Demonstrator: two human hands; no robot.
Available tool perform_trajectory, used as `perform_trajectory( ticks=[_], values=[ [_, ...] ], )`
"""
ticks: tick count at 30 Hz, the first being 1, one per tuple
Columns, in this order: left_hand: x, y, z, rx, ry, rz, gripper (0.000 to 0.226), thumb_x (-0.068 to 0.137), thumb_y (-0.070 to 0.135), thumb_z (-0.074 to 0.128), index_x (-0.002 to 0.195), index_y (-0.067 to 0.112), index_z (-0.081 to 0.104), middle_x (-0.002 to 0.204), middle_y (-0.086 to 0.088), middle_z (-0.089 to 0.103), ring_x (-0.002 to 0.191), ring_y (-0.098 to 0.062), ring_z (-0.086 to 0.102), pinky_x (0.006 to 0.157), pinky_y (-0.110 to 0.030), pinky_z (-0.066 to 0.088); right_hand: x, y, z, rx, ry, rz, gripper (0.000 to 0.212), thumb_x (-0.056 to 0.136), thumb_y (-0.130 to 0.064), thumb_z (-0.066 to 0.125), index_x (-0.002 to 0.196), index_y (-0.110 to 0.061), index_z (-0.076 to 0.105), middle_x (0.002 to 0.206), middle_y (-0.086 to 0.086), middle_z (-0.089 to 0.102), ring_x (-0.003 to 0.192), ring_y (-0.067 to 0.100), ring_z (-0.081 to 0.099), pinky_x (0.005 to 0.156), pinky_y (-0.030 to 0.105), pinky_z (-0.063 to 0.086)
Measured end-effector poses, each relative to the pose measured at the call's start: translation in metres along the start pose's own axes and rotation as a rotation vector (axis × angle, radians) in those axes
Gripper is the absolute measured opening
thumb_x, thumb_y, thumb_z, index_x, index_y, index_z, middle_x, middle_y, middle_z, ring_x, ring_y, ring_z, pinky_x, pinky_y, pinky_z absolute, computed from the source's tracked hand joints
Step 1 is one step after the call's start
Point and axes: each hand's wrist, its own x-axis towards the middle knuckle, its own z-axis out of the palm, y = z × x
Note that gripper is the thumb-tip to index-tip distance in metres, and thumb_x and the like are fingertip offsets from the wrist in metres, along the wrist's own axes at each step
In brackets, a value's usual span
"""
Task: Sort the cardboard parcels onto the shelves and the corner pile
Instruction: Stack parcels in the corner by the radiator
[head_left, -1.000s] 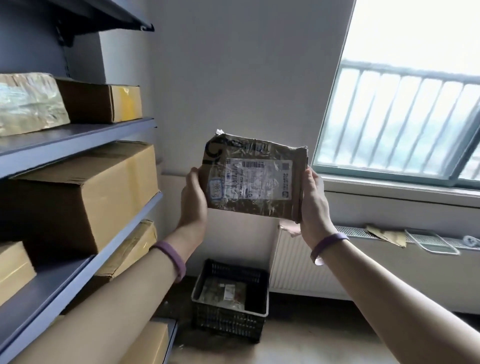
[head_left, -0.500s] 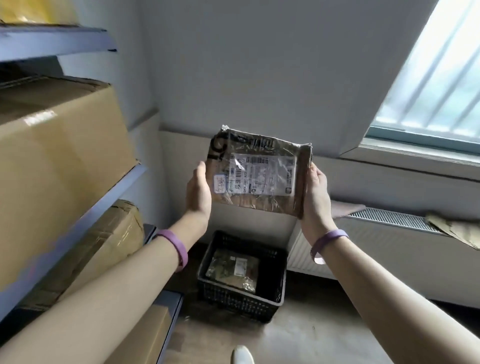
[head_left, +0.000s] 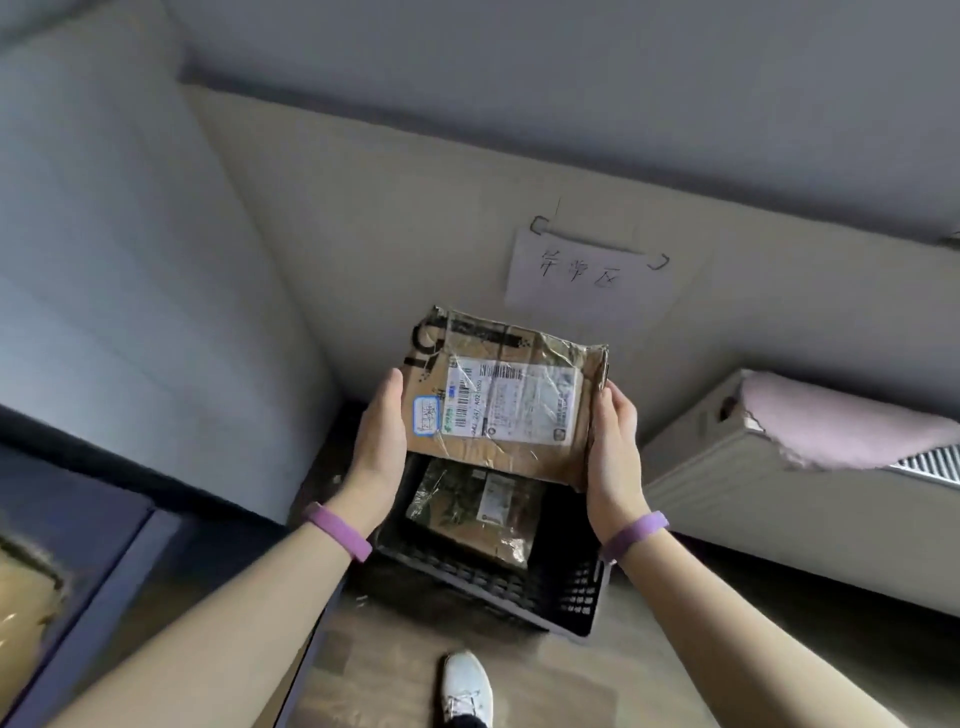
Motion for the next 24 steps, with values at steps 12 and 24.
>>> perform_trajectory(
  ticks=[12, 24],
  values=[
    [0.197, -0.270, 0.017, 0.212, 0.008, -0.303, 0.038, 0.104, 0.048, 0.035, 0.126, 0.028, 0.058, 0.119, 0.007, 0.062, 0.096, 0.006, 0.057, 0.073, -0.007, 0.041, 0.170, 0.291, 0.034, -0.110, 0.012, 0.282, 0.033, 0.102, -0.043, 0.043, 0.134, -0.036, 0.042, 0.131, -0.015, 0.054, 0.122, 0.006, 0.052, 0.110, 0.030, 0.037],
    [0.290, -0.458, 0.036, 0.391, -0.062, -0.382, 0.023, 0.101, 0.055, 0.036, 0.117, 0.044, 0.049, 0.113, 0.012, 0.061, 0.100, -0.001, 0.055, 0.094, -0.028, 0.036, 0.236, 0.505, 0.030, -0.104, 0.007, 0.468, 0.077, 0.083, -0.075, 0.050, 0.150, -0.044, 0.026, 0.152, -0.004, 0.038, 0.136, 0.020, 0.042, 0.115, 0.048, 0.034]
  ],
)
